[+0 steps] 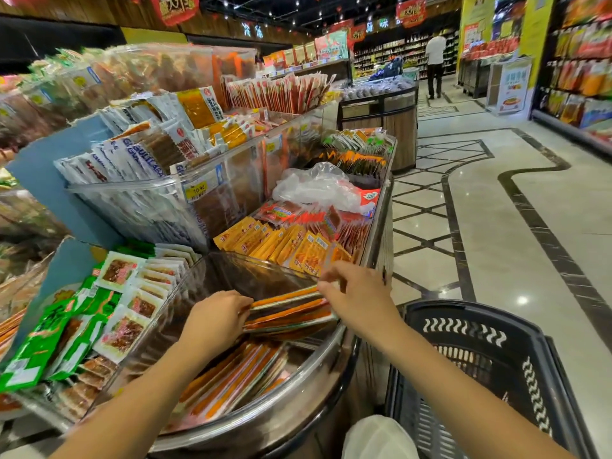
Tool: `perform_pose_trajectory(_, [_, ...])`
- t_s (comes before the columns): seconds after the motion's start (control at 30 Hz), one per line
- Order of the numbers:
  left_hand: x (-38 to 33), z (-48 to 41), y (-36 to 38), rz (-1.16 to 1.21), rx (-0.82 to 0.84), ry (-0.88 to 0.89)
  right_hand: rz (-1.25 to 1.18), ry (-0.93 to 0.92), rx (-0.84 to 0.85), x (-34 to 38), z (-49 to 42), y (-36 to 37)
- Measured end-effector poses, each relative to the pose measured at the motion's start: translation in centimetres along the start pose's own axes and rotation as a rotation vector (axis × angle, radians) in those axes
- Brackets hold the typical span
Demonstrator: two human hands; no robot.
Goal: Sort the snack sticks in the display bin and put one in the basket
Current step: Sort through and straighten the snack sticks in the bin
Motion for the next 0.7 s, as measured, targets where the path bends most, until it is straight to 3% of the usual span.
perform_pose_trajectory(0.1, [-0.2, -0.7, 1.5, -0.068, 0.063, -0.026, 0.134, -0.061, 0.016, 0.2, 0.4, 0.4])
perform_pose_trajectory(0.3, [-0.7, -1.2, 3.1, 0.019, 0.07, -0.092, 0.392, -0.224, -0.018, 0.6, 0.2, 0.4])
perform_pose_trajectory(0.7, [-0.5, -1.2, 4.7, 0.202, 0.207, -0.118, 0.562, -0.252, -0.017, 0.7, 0.1, 0.9])
Point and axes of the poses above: each hand's wrist, its own z-axis away from the middle knuckle, its own y-axis out of the palm, x = y × z, the point moved 7 cm from there along -z, towards the middle knuckle, and after that the axes turned 9 degrees about -x, right-handed, at the moved point
